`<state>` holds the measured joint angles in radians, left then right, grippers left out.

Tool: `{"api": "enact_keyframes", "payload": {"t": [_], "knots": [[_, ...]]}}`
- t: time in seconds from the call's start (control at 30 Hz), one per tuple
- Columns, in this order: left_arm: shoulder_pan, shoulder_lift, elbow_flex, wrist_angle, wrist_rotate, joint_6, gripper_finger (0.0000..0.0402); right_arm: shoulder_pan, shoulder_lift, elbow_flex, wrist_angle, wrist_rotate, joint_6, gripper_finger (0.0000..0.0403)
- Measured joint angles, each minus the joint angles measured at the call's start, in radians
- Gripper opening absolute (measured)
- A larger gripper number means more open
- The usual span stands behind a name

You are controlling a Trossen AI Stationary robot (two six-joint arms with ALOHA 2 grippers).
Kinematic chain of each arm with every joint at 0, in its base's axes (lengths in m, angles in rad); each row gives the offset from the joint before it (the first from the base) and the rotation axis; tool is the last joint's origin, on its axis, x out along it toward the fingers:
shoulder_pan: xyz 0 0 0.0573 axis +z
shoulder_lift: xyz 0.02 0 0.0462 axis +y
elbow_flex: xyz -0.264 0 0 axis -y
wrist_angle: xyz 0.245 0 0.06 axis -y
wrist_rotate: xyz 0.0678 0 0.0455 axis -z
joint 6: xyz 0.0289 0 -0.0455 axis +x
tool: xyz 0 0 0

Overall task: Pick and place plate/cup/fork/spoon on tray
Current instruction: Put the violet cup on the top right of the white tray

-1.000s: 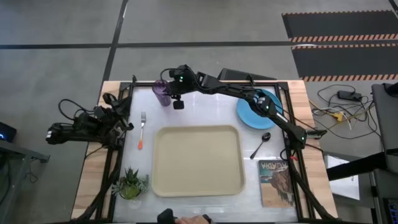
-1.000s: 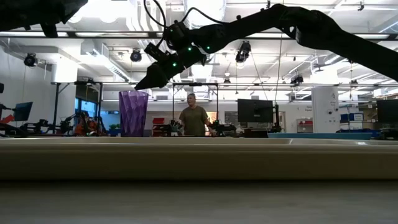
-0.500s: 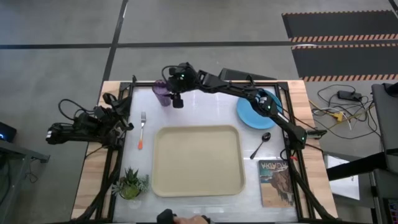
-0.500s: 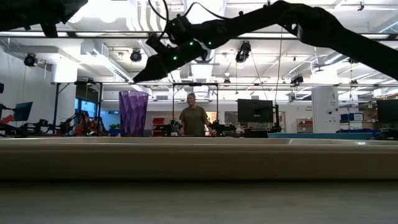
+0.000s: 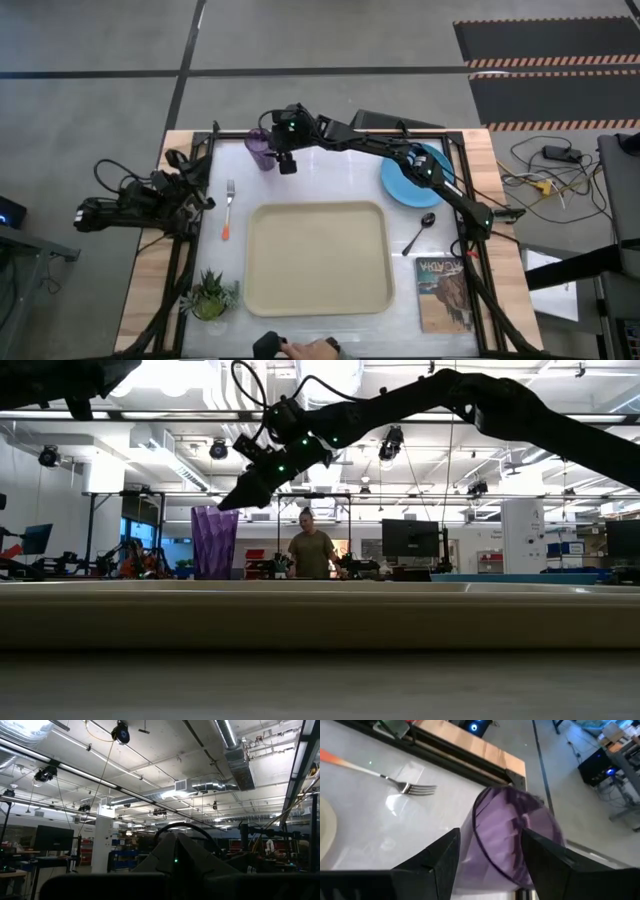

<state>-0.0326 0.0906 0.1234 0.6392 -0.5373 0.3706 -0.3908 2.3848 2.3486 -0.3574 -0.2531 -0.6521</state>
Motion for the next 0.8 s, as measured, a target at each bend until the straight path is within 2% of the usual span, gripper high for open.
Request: {"api": "enact_keyframes", "payload": {"t": [0.5,0.8], "knots": [[0.000,0.000,0.000,0.000,-0.002,0.000,0.0000,0.002,0.005,-0.001,-0.055,-0.009,-0.049,0.0190],[0.000,0.000,0.000,-0.001,-0.002,0.000,0.0000,0.009,0.004,-0.001,-0.087,-0.009,-0.082,0.0119]]}}
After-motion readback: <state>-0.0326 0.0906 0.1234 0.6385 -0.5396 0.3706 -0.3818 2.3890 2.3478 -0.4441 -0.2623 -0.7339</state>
